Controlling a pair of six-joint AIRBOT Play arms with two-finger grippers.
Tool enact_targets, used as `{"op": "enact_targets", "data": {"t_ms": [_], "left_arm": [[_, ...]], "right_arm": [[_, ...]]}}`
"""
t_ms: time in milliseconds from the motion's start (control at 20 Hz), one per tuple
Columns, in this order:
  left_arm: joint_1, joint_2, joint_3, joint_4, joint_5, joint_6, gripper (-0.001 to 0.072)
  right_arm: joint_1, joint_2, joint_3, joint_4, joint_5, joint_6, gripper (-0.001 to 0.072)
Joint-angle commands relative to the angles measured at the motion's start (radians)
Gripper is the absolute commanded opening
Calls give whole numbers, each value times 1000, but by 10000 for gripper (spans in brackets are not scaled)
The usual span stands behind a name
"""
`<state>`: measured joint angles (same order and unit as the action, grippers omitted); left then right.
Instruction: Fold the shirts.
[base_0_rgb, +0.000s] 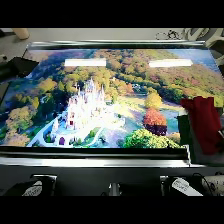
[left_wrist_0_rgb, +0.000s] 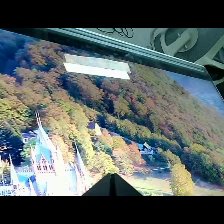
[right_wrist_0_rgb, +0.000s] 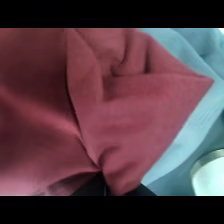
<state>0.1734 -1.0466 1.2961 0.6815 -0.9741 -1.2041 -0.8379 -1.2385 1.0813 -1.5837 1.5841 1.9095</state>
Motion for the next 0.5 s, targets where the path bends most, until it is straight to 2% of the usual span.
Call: {"op": "enact_targets", "data": {"t_ms": [0, 50, 100, 150, 200, 350, 450], "left_arm": [[0, 1, 0, -5, -5, 0, 27], [0, 1, 0, -9, -5, 0, 27], [0, 1, 0, -11, -5, 0, 27], [-1, 1, 0, -12, -6, 0, 27], [-1, 1, 1, -11, -6, 0, 27], [-3, 0, 8, 2, -13, 0, 27], [-29, -4, 37, 109, -13, -5, 25]], "right_arm": [[-1, 6, -56, -71, -28, 13, 27], [-1, 6, -50, -77, -35, 13, 145], [-1, 6, -38, -77, -35, 13, 458], [-1, 6, -12, -79, -24, -22, 684], [-1, 6, 31, -89, -8, -51, 713], [-1, 5, 274, -138, -8, -55, 713], [9, 5, 481, -65, -164, -55, 710]]}}
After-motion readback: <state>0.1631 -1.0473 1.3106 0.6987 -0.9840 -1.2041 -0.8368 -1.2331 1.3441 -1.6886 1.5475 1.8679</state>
